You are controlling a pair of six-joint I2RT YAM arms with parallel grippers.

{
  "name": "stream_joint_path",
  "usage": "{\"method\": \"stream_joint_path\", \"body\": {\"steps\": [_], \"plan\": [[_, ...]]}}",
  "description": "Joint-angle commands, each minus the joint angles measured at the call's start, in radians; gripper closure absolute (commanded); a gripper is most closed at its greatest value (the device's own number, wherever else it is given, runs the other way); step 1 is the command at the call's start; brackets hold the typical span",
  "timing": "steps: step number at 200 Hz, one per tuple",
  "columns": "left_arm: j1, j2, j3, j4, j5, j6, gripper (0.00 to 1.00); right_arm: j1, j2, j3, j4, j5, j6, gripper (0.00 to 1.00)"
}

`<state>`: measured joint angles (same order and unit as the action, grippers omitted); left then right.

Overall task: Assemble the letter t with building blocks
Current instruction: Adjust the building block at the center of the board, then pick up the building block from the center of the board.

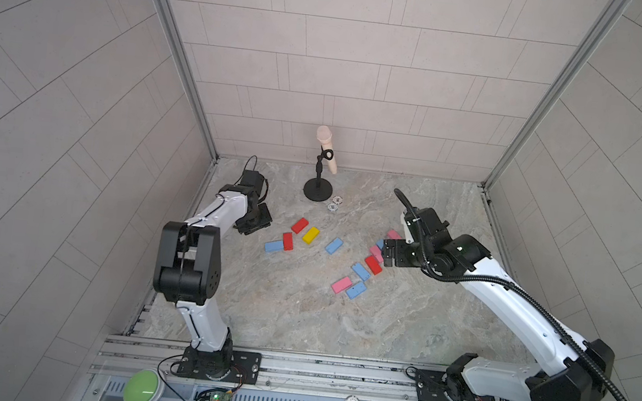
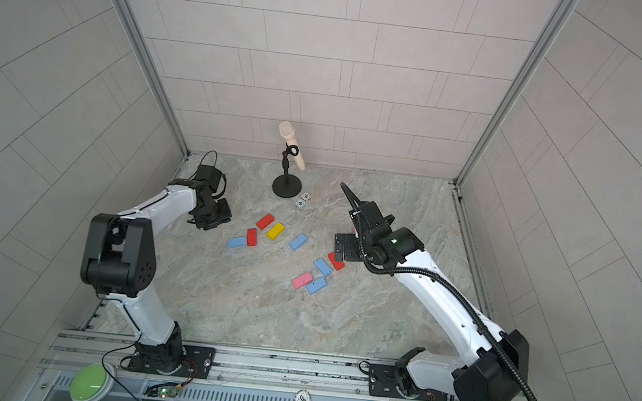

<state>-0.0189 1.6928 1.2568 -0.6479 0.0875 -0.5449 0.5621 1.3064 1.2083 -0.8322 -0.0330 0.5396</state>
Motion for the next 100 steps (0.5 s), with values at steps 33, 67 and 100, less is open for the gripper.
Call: {"method": "stream_joint_path", "body": {"steps": [33, 67, 100], "plan": [[0.007, -0.375, -0.054, 0.130, 0.005, 0.065, 0.27, 0.051, 0.272, 0.220, -0.044, -0.074, 0.176, 0.03], [0.010, -0.583, -0.086, 0.172, -0.008, 0.085, 0.00, 0.145, 0.573, 0.520, -0.120, -0.050, 0.295, 0.08], [0.008, -0.721, -0.116, 0.184, 0.021, 0.115, 0.00, 0.200, 0.859, 0.814, -0.177, -0.031, 0.424, 0.16]]}}
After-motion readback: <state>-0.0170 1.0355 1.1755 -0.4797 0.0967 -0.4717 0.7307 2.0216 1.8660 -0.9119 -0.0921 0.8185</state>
